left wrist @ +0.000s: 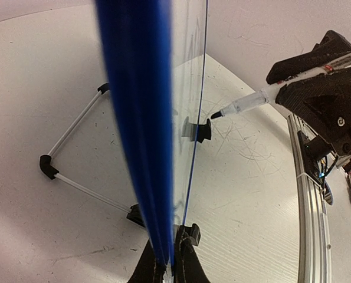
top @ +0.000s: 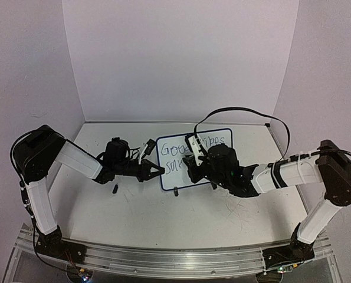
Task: Write a sentence on the whiteboard
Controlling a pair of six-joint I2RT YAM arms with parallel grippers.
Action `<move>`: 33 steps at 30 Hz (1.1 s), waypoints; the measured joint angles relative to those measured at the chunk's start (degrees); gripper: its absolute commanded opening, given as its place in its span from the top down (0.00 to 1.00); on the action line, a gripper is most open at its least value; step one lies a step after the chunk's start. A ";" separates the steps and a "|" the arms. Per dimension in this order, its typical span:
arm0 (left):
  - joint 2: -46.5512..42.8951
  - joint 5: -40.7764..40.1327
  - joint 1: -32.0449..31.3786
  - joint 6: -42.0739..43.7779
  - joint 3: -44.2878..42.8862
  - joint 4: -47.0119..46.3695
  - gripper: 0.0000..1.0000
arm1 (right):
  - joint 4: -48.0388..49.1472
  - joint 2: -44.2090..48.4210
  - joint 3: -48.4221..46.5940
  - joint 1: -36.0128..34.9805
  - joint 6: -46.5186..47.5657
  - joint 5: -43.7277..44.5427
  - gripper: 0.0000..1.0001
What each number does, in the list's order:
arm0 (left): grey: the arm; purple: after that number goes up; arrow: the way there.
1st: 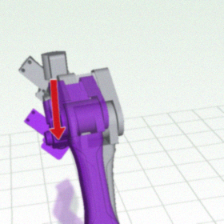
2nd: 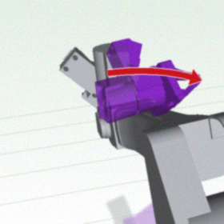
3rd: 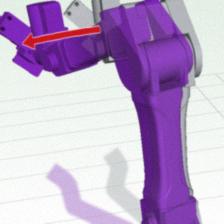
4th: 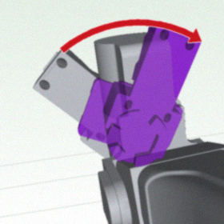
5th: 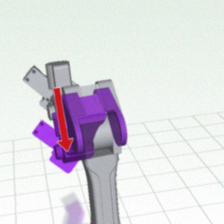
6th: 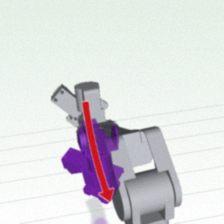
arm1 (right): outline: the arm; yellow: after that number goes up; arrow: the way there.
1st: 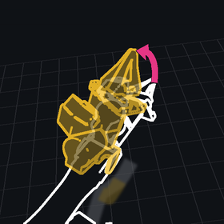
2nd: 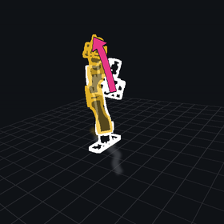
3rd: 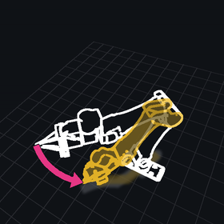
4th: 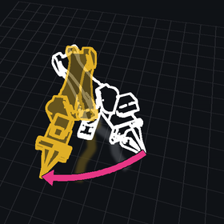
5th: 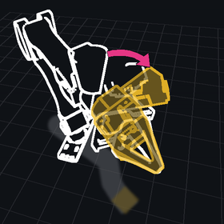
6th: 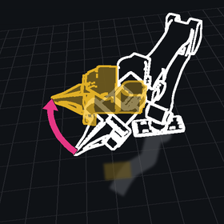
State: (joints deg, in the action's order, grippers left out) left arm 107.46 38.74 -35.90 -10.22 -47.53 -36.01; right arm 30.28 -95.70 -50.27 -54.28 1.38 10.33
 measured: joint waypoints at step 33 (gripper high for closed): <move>-0.04 0.02 0.10 0.35 0.00 0.08 1.00 | 1.54 -1.68 -0.73 0.02 -0.32 5.57 1.00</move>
State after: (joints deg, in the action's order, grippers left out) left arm 107.42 38.76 -35.80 -9.87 -47.53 -35.93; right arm 31.83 -97.38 -51.00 -54.26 1.06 15.91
